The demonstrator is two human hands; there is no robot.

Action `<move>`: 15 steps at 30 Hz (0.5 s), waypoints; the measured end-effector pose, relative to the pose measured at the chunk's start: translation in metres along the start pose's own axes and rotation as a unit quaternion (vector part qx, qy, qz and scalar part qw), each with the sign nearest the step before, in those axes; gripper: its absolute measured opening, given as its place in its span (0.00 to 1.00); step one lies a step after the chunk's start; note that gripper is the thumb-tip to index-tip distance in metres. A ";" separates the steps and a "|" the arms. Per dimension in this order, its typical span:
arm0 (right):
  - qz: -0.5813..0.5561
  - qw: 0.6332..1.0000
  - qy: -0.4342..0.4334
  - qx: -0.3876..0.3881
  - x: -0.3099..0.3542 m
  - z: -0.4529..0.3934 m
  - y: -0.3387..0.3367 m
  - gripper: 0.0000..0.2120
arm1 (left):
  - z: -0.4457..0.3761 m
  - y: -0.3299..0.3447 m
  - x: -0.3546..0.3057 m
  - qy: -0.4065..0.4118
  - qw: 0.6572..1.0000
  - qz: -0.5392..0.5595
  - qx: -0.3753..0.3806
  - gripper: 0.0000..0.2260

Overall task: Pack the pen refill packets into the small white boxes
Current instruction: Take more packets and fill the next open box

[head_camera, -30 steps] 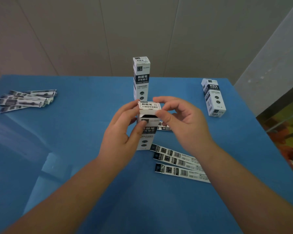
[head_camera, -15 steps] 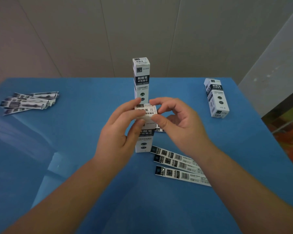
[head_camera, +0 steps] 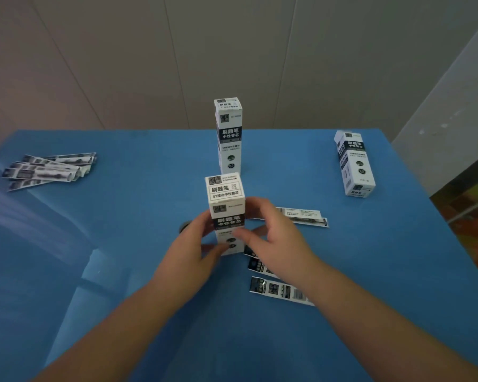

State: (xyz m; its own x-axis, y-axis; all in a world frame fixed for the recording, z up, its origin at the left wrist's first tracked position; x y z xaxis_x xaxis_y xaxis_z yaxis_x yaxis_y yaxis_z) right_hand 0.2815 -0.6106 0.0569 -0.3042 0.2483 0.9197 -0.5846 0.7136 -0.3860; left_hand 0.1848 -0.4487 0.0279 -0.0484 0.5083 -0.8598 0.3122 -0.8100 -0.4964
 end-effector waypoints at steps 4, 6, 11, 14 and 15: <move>0.003 0.999 0.038 0.016 -0.010 0.000 0.001 0.19 | -0.006 0.006 -0.003 -0.002 0.999 -0.042 0.011 0.35; -0.005 1.000 0.022 -0.011 -0.008 -0.006 -0.010 0.17 | -0.018 0.008 -0.011 0.002 0.998 -0.055 0.008 0.31; 0.010 0.996 0.031 -0.089 -0.008 -0.032 -0.059 0.13 | -0.081 0.030 -0.044 0.023 0.998 -0.044 0.024 0.25; 0.032 0.990 0.071 -0.119 -0.021 -0.057 -0.092 0.13 | -0.134 0.060 -0.054 0.026 0.997 -0.053 0.043 0.22; 0.044 0.988 0.085 -0.125 -0.027 -0.066 -0.102 0.14 | -0.150 0.071 -0.055 0.022 0.996 -0.064 0.049 0.22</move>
State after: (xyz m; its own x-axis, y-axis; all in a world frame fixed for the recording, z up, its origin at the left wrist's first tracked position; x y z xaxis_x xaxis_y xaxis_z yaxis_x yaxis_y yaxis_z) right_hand 0.3984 -0.6467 0.0764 -0.2015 0.4075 0.8907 -0.3520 0.8185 -0.4541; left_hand 0.3517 -0.4899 0.0580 -0.0400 0.6202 -0.7835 0.2112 -0.7611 -0.6133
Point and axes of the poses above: each hand's wrist, its own z-axis away from the middle knuckle, its own y-axis out of the palm, x = y × z, the point moved 1 cm from there along -z, towards the middle knuckle, and after that the axes turned 2 degrees about -z, right-handed, at the moved point
